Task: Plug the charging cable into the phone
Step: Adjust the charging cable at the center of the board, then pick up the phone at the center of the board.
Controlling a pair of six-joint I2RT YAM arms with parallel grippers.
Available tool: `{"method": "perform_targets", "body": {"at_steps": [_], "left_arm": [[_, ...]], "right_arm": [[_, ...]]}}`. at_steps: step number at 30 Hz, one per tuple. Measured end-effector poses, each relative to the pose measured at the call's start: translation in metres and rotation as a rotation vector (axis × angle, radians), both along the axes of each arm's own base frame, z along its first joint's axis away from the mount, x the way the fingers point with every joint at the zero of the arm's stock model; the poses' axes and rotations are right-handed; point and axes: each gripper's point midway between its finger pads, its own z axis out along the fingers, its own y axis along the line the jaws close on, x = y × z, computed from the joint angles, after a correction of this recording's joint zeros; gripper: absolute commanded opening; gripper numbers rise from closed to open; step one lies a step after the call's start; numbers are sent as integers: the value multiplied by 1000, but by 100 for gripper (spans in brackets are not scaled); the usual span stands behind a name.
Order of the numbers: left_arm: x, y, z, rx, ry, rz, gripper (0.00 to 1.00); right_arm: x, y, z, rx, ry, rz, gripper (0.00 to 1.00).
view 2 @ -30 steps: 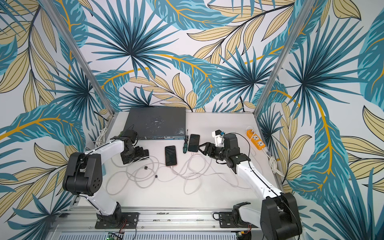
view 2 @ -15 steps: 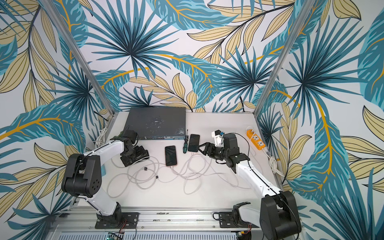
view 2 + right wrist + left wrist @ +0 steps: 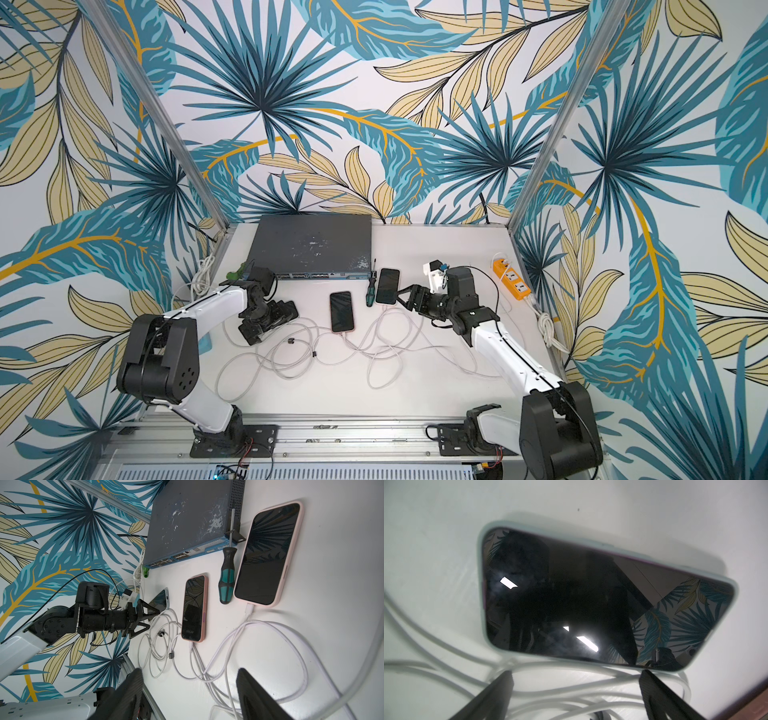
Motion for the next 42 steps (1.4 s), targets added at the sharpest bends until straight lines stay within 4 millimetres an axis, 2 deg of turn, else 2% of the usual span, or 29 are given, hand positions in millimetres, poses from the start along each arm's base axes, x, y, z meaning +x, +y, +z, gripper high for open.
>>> {"method": "perform_targets", "body": {"at_steps": [8, 16, 19, 22, 34, 39, 42], "left_arm": [[6, 2, -4, 3, 11, 0, 98], [41, 11, 3, 40, -22, -15, 98], [60, 17, 8, 64, -47, -27, 98], [74, 22, 3, 74, -45, -39, 97], [72, 29, 7, 91, -45, -93, 97], [74, 30, 20, 122, -64, -267, 100], [85, 30, 36, 141, -66, -372, 100]], "right_arm": [[-3, -3, -8, -13, 14, -1, 74], [-5, -6, -5, -6, 8, -6, 74], [-6, -7, -6, -8, 11, -10, 74], [-7, -9, -11, -18, 24, -15, 74], [-6, -11, -13, -23, 25, -30, 74], [-5, -11, -19, -37, 37, -31, 74], [-5, -10, -22, -45, 42, -32, 74]]}}
